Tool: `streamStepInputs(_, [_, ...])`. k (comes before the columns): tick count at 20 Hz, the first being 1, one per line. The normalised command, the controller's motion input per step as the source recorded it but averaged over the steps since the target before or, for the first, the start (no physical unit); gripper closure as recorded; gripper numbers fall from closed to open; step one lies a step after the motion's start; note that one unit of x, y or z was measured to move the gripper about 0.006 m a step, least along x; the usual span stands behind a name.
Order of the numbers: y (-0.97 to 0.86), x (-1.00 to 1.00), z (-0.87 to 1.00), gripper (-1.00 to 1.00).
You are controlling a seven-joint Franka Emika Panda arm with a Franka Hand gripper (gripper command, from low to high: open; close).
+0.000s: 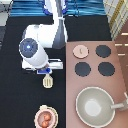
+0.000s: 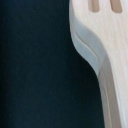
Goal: Take the lid off the pot, put the pot on the plate, and use the tool to push the pot to the front of the table.
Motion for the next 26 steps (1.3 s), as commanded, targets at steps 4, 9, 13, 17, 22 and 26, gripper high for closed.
streamStepInputs(4, [-0.2, -1.0, -0.46, 1.0])
streamStepInputs(9, [-0.04, -0.99, -0.54, 1.0])
streamStepInputs(13, [0.06, -0.87, -0.33, 1.0])
streamStepInputs(17, [0.16, -0.69, 0.09, -1.0])
streamStepInputs(22, [0.07, -0.48, 0.64, -1.0])
streamStepInputs(26, [0.01, -0.44, 0.87, -1.0])
